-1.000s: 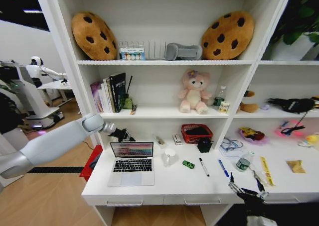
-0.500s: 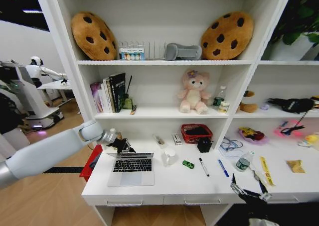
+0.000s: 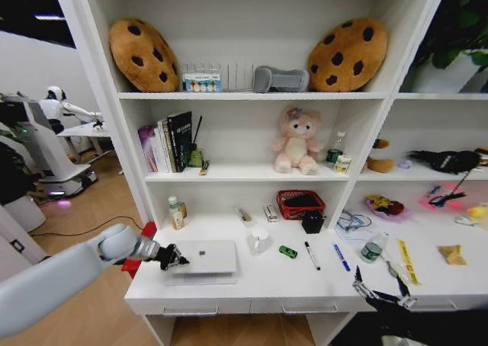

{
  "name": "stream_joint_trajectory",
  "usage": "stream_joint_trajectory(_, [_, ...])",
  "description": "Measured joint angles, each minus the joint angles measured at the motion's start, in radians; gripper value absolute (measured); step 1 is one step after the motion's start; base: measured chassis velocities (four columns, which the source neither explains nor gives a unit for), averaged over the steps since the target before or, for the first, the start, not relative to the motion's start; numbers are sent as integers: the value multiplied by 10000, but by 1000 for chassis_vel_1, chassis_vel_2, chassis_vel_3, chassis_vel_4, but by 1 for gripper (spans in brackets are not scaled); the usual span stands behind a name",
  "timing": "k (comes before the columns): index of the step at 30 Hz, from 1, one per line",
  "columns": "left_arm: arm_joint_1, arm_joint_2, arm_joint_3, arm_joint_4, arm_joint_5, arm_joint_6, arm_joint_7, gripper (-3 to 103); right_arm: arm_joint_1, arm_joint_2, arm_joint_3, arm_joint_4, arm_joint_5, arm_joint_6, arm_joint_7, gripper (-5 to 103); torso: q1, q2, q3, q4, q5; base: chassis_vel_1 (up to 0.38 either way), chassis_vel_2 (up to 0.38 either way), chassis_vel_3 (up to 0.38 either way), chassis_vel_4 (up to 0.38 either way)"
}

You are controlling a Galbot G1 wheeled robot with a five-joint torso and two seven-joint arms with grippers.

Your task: Organize the objects on the table.

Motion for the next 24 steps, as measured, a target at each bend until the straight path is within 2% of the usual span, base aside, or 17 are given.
stream_joint_trajectory(2, [1813, 137, -1837, -145, -424, -33, -709, 0, -10, 16, -30, 91, -59, -45, 13, 100, 0, 0, 0, 3, 2, 0, 0, 0, 0])
stream_joint_trajectory(3, [1813, 137, -1837, -145, -424, -33, -709, 0, -10, 16, -30, 91, -59, -45, 13, 100, 0, 0, 0, 3, 2, 0, 0, 0, 0])
stream_joint_trajectory(4, [2620, 262, -2561, -210, -932, -39, -1358, 0, -14, 16, -46, 151, -82, -84, 21, 100, 0, 0, 0, 3, -2, 0, 0, 0, 0])
stream_joint_trajectory(5, [3619, 330, -3645, -308, -1829, 12, -2479, 0, -17, 5, -77, 221, -109, -138, 31, 100, 0, 0, 0, 4, 4, 0, 0, 0, 0])
stream_joint_trajectory(6, [3619, 330, -3645, -308, -1829, 12, -2479, 0, -17, 5, -77, 221, -109, -138, 31, 100, 0, 0, 0, 4, 4, 0, 0, 0, 0])
stream_joint_trajectory(8, [4220, 159, -4343, -321, -2691, 90, -3666, 0, -27, -3, -89, 316, -155, -202, 55, 100, -1, 1, -1, 4, 9, 0, 0, 0, 0])
stream_joint_trajectory(9, [4381, -99, -4570, -288, -3496, 461, -4734, 0, -97, 38, -23, 428, -187, -227, 70, 100, -1, 0, 0, 5, -3, 0, 0, 0, 0])
stream_joint_trajectory(10, [4381, -99, -4570, -288, -3496, 461, -4734, 0, -97, 38, -23, 428, -187, -227, 70, 100, -1, 0, 0, 5, -3, 0, 0, 0, 0])
stream_joint_trajectory(13, [4458, -914, -5355, -527, -5520, 1716, -7357, -1, -140, -58, 77, 741, -145, -396, 136, 100, 0, 0, 1, -5, 6, 0, 0, 0, 0])
stream_joint_trajectory(14, [4507, -1186, -5621, -648, -5955, 2016, -7978, 4, -140, -131, 112, 821, -105, -447, 147, 100, 0, 0, 0, -4, 1, 0, 0, 0, 0])
stream_joint_trajectory(16, [4563, -1359, -5811, -732, -6157, 2199, -8331, 10, -138, -181, 132, 862, -77, -480, 154, 100, 1, 0, 0, -3, -2, 0, 0, 0, 0])
stream_joint_trajectory(17, [4770, -1828, -6389, -1027, -6523, 2741, -9436, 15, -123, -305, 173, 979, 26, -604, 162, 100, 1, 0, 1, 0, 1, 0, 0, 0, 0])
stream_joint_trajectory(19, [5061, -2425, -7193, -1496, -7070, 3325, -10864, 26, -90, -462, 206, 1149, 170, -854, 180, 100, 0, 0, 1, 0, 2, 0, 0, 0, 0])
stream_joint_trajectory(20, [5061, -2425, -7193, -1496, -7070, 3325, -10864, 26, -90, -462, 206, 1149, 170, -854, 180, 100, 0, 0, 1, 0, 2, 0, 0, 0, 0])
stream_joint_trajectory(22, [5565, -2953, -8226, -2038, -7617, 3776, -11864, 31, -45, -657, 198, 1335, 455, -1184, 187, 100, 1, 0, 0, -1, 2, 0, 0, 0, 0])
stream_joint_trajectory(23, [5565, -2953, -8226, -2038, -7617, 3776, -11864, 31, -45, -657, 198, 1335, 455, -1184, 187, 100, 1, 0, 0, -1, 2, 0, 0, 0, 0])
stream_joint_trajectory(24, [5913, -3190, -8813, -2310, -7817, 3898, -12104, 37, -20, -776, 176, 1406, 586, -1328, 187, 100, 0, 0, 0, -1, 4, 0, 0, 0, 0])
